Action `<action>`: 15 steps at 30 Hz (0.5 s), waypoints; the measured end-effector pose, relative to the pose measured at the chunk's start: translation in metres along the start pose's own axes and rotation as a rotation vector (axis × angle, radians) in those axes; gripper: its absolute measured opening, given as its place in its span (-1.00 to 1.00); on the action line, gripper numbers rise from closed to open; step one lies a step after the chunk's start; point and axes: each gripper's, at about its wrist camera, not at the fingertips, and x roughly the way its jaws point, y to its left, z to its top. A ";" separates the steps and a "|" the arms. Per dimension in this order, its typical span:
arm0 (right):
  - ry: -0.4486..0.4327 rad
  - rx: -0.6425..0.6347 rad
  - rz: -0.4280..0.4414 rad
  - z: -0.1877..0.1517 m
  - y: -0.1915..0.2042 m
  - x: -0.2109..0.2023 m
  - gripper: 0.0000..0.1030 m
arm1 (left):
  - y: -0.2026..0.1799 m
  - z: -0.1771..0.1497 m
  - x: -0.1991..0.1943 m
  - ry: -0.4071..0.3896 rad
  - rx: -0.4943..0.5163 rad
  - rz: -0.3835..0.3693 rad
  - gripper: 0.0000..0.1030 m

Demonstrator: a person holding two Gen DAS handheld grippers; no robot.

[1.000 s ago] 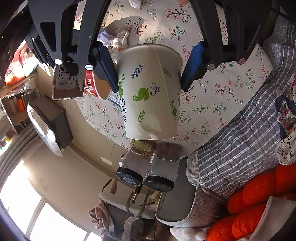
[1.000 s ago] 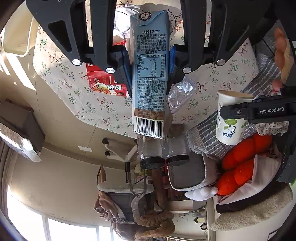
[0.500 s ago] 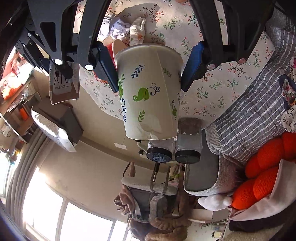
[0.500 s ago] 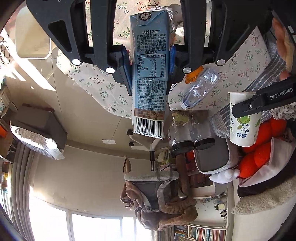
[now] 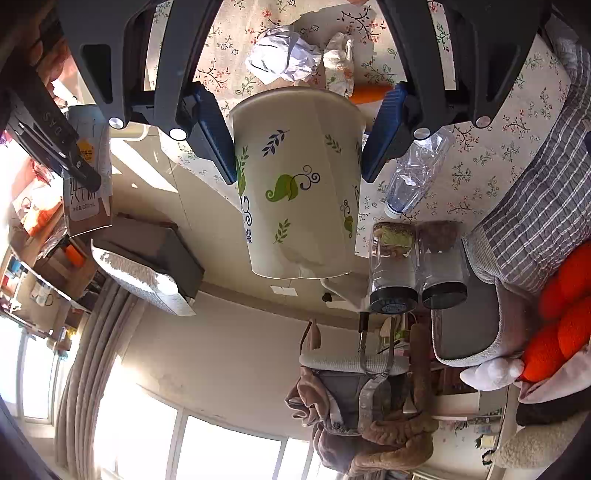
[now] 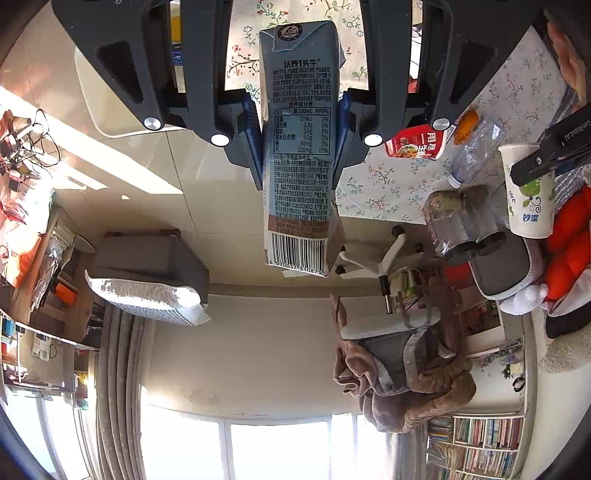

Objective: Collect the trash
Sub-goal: 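Open the right tool over the bin while the left tool drops the paper cup in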

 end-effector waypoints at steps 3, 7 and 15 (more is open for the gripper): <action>0.009 0.058 -0.069 0.000 -0.035 -0.002 -0.40 | -0.016 -0.005 0.002 -0.001 0.033 -0.019 0.30; 0.036 0.142 -0.147 -0.004 -0.079 -0.005 -0.39 | -0.041 -0.008 0.006 0.000 0.072 -0.046 0.30; 0.041 0.236 -0.278 -0.012 -0.144 -0.016 0.08 | -0.104 -0.014 0.018 0.013 0.133 -0.131 0.30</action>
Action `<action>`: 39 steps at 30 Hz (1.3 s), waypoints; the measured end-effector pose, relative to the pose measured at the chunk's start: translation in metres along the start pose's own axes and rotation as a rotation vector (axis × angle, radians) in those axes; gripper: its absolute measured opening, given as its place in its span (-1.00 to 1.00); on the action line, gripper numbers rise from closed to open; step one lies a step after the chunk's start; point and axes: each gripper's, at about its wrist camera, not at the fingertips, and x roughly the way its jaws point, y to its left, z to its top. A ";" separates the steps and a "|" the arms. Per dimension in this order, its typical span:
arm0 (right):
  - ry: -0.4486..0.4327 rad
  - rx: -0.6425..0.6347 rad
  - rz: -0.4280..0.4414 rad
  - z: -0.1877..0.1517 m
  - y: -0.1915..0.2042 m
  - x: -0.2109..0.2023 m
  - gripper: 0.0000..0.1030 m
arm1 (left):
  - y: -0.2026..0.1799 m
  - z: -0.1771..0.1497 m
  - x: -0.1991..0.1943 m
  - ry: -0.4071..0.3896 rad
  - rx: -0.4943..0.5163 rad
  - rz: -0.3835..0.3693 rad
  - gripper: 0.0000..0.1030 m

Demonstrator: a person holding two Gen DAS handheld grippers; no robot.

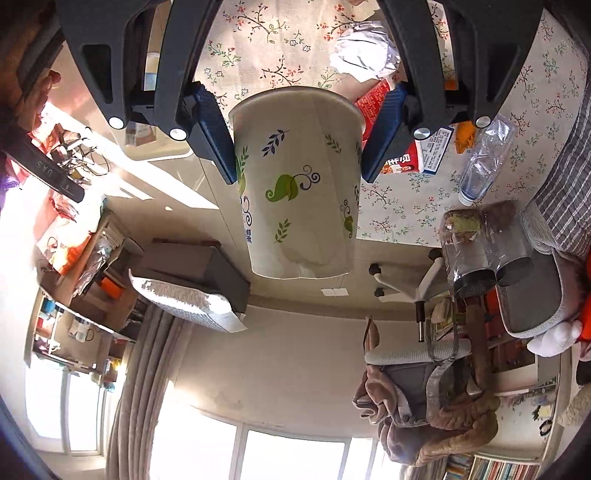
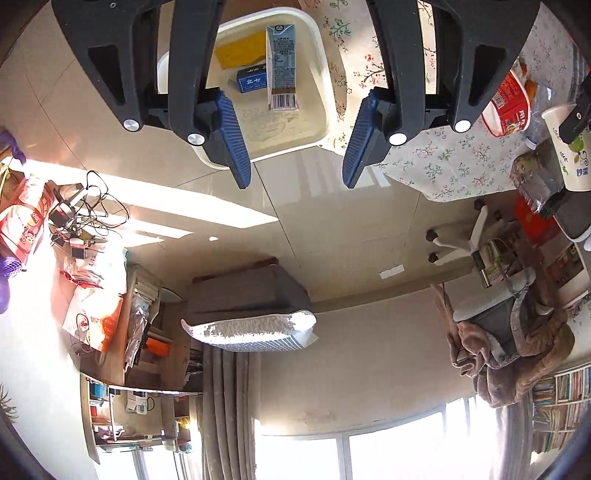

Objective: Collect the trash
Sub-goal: 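Open the right tool over the bin while the left tool drops the paper cup in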

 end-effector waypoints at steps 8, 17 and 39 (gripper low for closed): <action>-0.055 0.075 -0.134 0.002 -0.053 -0.010 0.74 | -0.078 -0.002 0.024 0.030 0.041 -0.117 0.30; -0.034 0.143 -0.229 0.001 -0.102 -0.014 0.86 | -0.148 -0.011 0.047 0.091 0.080 -0.222 0.30; 0.011 0.234 -0.341 -0.006 -0.163 -0.013 0.86 | -0.243 -0.016 0.076 0.206 0.165 -0.342 0.56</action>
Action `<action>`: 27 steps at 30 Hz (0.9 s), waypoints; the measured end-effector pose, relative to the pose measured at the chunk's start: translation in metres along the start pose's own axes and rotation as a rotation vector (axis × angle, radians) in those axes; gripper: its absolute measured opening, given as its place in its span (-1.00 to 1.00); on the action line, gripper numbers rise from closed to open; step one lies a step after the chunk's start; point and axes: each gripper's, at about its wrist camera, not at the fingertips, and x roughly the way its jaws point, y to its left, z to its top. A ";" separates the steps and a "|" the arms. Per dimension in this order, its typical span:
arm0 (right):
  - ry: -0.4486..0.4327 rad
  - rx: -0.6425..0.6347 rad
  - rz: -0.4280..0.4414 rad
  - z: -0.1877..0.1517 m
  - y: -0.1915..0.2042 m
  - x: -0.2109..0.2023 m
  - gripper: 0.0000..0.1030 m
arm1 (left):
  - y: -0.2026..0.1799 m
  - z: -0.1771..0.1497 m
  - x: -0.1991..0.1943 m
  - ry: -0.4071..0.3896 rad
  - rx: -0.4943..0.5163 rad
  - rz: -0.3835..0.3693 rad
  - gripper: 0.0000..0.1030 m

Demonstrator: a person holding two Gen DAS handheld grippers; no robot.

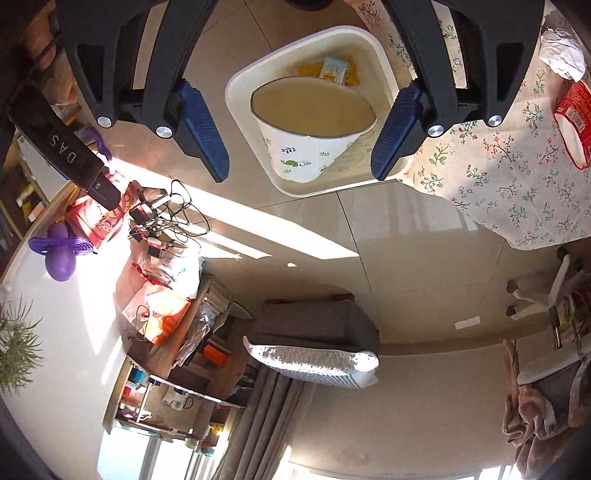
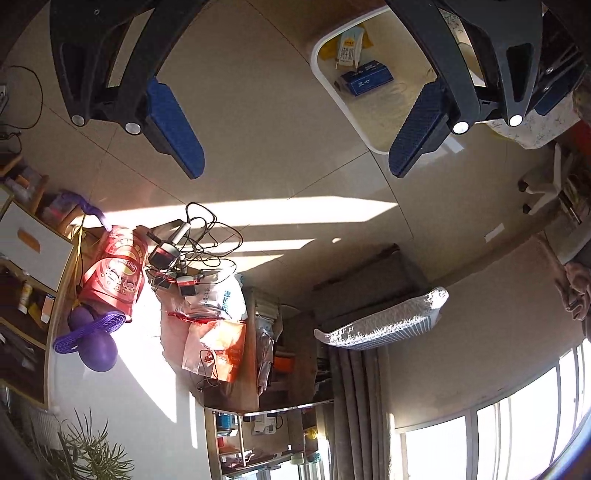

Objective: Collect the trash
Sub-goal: 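Open the right tool over the bin while the left tool drops the paper cup in, then move both tools back toward the table with the remaining trash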

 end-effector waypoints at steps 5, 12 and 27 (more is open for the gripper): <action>-0.007 -0.032 0.007 -0.003 0.008 -0.003 0.86 | 0.007 -0.005 -0.003 -0.008 -0.004 0.069 0.66; -0.007 -0.114 0.065 -0.012 0.036 -0.010 0.86 | 0.028 -0.017 -0.020 -0.041 -0.057 0.259 0.80; 0.032 -0.425 0.254 -0.057 0.127 -0.038 0.86 | 0.112 -0.067 -0.074 -0.040 -0.275 0.491 0.85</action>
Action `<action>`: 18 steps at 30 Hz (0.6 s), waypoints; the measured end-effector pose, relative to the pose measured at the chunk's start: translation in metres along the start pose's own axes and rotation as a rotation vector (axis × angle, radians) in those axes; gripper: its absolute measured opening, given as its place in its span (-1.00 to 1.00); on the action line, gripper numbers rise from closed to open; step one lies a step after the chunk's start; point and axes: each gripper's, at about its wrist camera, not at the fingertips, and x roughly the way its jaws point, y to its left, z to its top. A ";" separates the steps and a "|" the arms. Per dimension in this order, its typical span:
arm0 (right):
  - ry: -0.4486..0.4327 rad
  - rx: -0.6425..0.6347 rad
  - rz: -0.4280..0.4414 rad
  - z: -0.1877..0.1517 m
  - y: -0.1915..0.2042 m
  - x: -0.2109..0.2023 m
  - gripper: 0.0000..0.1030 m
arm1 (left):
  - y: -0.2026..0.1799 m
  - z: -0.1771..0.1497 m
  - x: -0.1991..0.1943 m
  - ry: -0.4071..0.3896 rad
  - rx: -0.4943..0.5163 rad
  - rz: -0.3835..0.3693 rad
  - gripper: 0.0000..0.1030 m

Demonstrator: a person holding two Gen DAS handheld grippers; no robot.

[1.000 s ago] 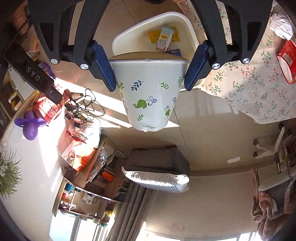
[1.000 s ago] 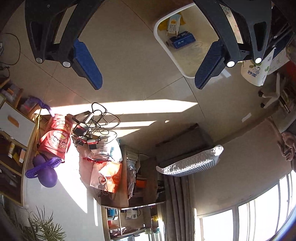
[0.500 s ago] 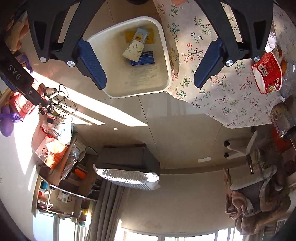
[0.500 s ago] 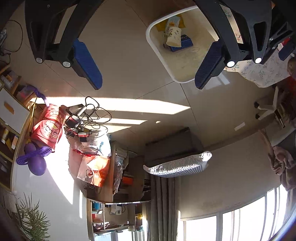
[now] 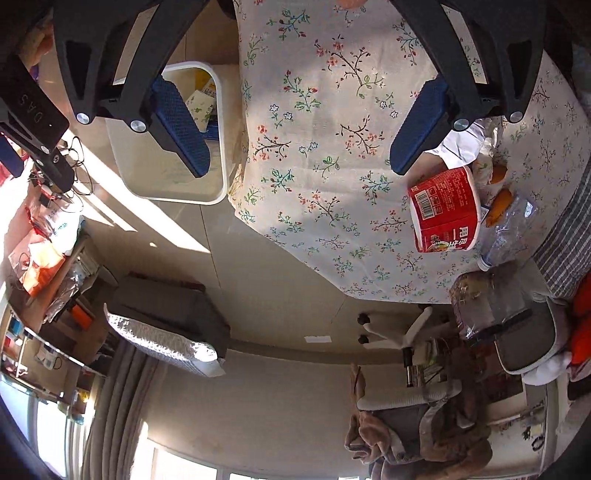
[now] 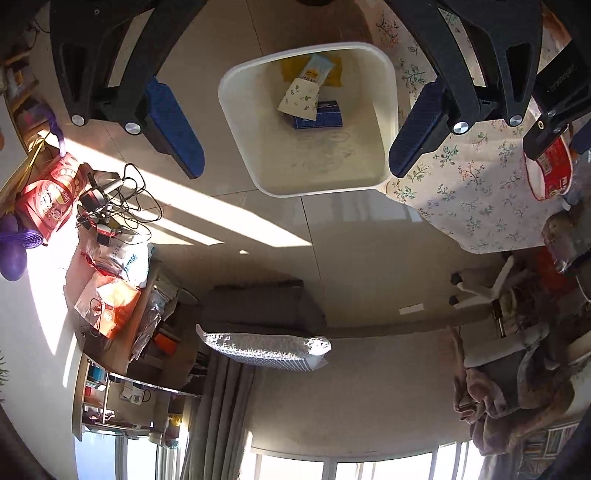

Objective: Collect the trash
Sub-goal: 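Move both tools back toward the table with the remaining trash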

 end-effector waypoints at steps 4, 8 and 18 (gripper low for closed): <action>0.004 -0.066 0.040 0.000 0.029 -0.003 0.86 | 0.028 -0.008 0.001 0.013 -0.040 0.047 0.85; 0.014 -0.148 0.078 -0.005 0.061 -0.006 0.86 | 0.058 -0.018 -0.004 0.024 -0.089 0.096 0.85; 0.025 -0.325 0.185 -0.016 0.135 -0.020 0.87 | 0.135 -0.053 -0.022 0.065 -0.180 0.236 0.85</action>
